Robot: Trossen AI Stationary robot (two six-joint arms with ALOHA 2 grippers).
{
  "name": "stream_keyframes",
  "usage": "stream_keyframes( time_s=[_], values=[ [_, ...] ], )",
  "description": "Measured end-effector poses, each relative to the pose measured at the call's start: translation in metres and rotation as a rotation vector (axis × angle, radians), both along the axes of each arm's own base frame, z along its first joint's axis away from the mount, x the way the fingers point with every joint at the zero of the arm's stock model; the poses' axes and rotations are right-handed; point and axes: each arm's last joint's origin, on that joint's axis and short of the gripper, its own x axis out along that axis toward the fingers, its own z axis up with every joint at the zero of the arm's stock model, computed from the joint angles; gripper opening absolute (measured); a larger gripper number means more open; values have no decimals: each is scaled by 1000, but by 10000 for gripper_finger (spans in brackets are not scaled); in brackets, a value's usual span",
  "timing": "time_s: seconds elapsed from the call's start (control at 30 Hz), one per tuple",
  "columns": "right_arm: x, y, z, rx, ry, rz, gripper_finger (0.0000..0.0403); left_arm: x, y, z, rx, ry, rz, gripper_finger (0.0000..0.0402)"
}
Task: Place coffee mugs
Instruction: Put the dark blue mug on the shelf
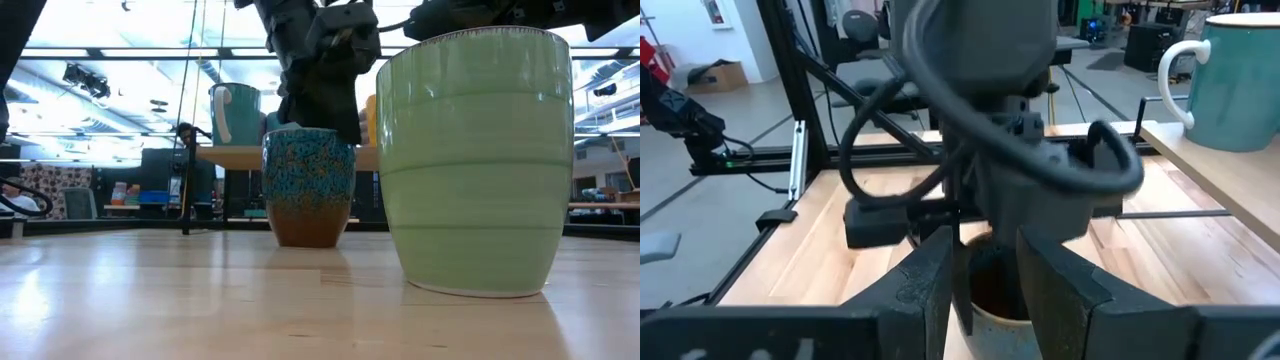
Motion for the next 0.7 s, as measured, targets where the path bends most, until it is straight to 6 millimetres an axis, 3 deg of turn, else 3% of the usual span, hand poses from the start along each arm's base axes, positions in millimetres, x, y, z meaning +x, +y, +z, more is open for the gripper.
stream_keyframes(
  time_s=[0.23,0.53,0.7],
  values=[
    [0,0,0,0,0,0,120,1,1,1,85,-9,-56,151],
    [0,0,0,-1,3,0,120,-4,0,0,171,42,-228,30],
    [0,0,0,0,3,4,120,-12,1,2,202,114,-383,27]
  ],
)
